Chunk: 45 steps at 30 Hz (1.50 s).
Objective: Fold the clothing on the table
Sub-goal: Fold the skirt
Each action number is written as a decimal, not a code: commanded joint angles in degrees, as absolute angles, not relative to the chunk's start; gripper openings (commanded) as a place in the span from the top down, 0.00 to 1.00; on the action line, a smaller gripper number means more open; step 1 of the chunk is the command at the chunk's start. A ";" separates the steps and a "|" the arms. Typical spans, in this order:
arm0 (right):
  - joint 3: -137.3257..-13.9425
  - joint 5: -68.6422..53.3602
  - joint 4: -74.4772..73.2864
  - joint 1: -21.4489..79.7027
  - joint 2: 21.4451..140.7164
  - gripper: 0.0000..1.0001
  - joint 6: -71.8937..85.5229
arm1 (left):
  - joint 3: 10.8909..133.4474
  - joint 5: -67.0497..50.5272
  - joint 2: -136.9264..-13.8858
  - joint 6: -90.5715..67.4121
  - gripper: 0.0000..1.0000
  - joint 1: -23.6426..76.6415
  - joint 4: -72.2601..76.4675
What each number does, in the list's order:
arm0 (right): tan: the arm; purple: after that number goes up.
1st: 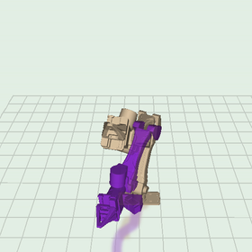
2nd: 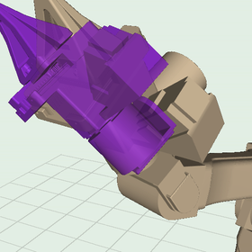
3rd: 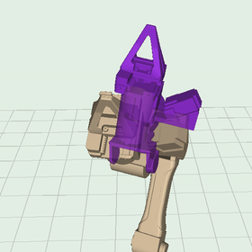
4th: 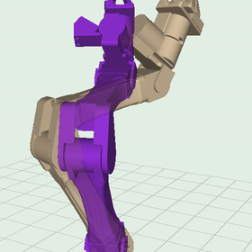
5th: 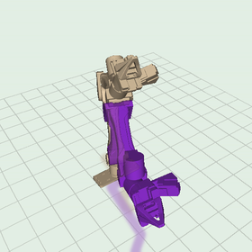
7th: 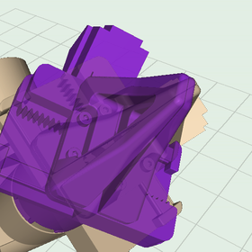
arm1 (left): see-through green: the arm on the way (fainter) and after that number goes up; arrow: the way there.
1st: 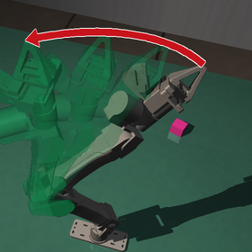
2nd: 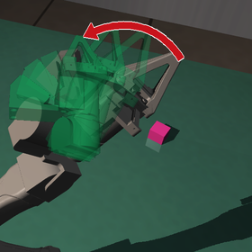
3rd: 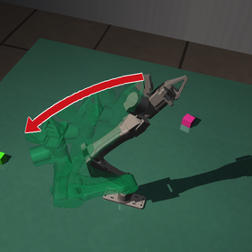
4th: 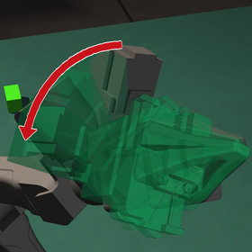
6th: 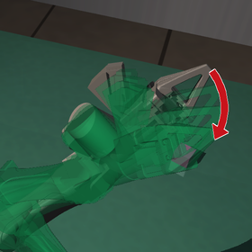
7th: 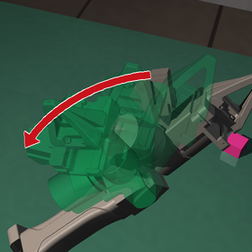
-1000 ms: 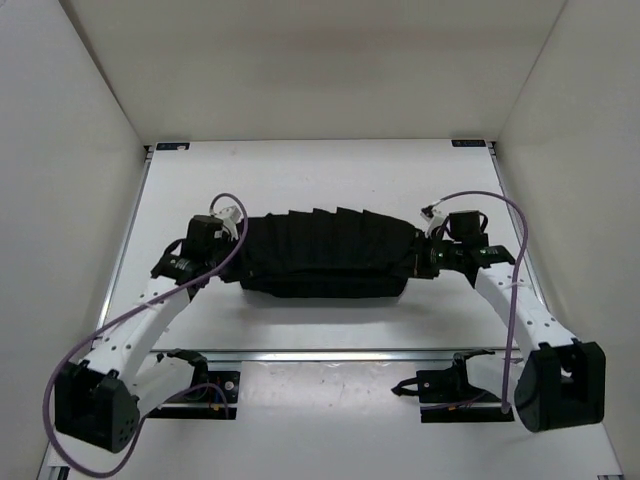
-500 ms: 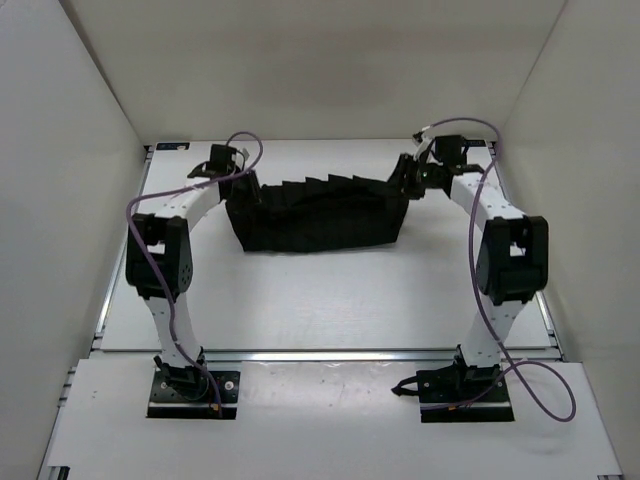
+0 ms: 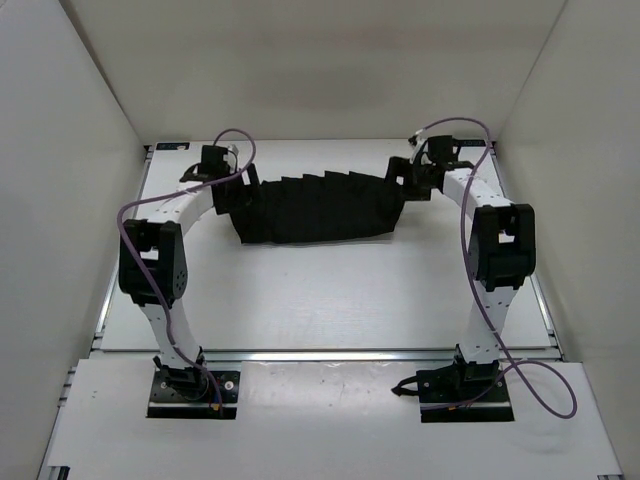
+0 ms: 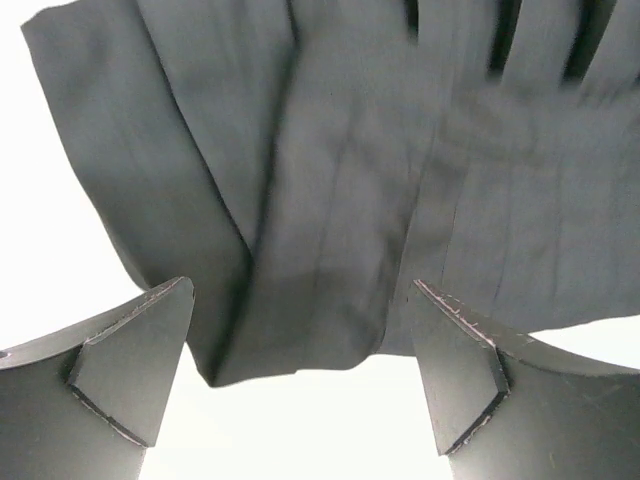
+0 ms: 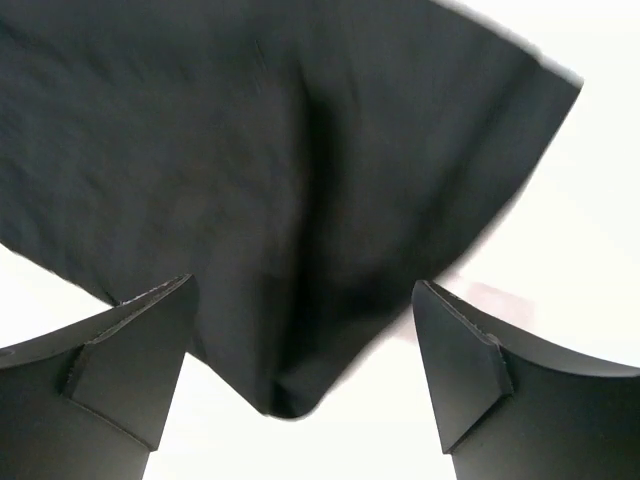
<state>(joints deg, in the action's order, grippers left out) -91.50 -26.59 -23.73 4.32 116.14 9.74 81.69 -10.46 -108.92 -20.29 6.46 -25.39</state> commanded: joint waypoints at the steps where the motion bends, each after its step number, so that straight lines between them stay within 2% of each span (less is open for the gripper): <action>1: -85.88 -24.52 -22.77 3.96 112.59 0.14 6.86 | 75.96 -6.86 -103.63 -17.75 0.02 8.35 -22.94; 10: -83.05 -22.94 -20.83 3.78 114.26 0.08 5.44 | 74.09 4.12 -104.06 -14.33 0.01 12.39 -23.82; 19: -85.43 -31.98 -14.95 1.93 119.52 0.07 11.07 | 77.69 5.71 -108.62 -14.77 0.03 11.08 -24.78; 23: -88.23 -31.38 -16.87 2.90 122.69 0.07 9.85 | 79.80 5.10 -111.61 -14.77 0.03 11.42 -25.49; 27: -90.70 -31.73 -18.81 4.04 125.24 0.08 9.49 | 81.56 4.39 -113.03 -15.47 0.07 11.60 -25.84; 29: -90.97 -32.69 -18.02 4.30 125.85 0.12 9.93 | 83.05 3.52 -114.96 -15.38 0.12 11.60 -27.06; 33: -93.34 -32.17 -19.85 5.44 127.61 0.27 9.84 | 85.78 1.94 -117.33 -14.86 0.18 11.25 -29.09; 35: -95.44 -32.43 -21.61 6.06 129.28 0.44 8.01 | 86.04 1.15 -117.77 -15.55 0.23 11.34 -28.83; 37: -96.41 -31.47 -22.06 6.59 129.81 0.53 7.48 | 86.22 0.97 -118.29 -15.38 0.27 11.34 -29.09; 38: -96.59 -31.55 -22.76 7.03 130.34 0.64 7.47 | 86.39 0.44 -118.04 -15.38 0.28 11.34 -29.09; 39: -96.24 -31.90 -22.85 6.94 130.34 0.70 7.30 | 86.83 0.35 -118.65 -15.47 0.32 11.51 -29.27; 41: -96.50 -31.82 -23.20 6.68 130.78 0.96 7.82 | 87.10 0.18 -119.27 -15.47 0.42 11.34 -29.35; 43: -96.51 -31.64 -23.29 6.33 130.61 0.99 8.52 | 87.53 -2.19 -120.05 -15.38 0.57 11.69 -29.97; 45: -94.93 -31.29 -23.03 5.98 128.42 1.00 8.70 | 88.24 -3.59 -120.58 -15.64 0.66 12.04 -31.11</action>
<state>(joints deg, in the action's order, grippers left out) -95.48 -32.86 -21.19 6.63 129.69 9.02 86.17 -0.16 -119.96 -15.73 11.44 -29.10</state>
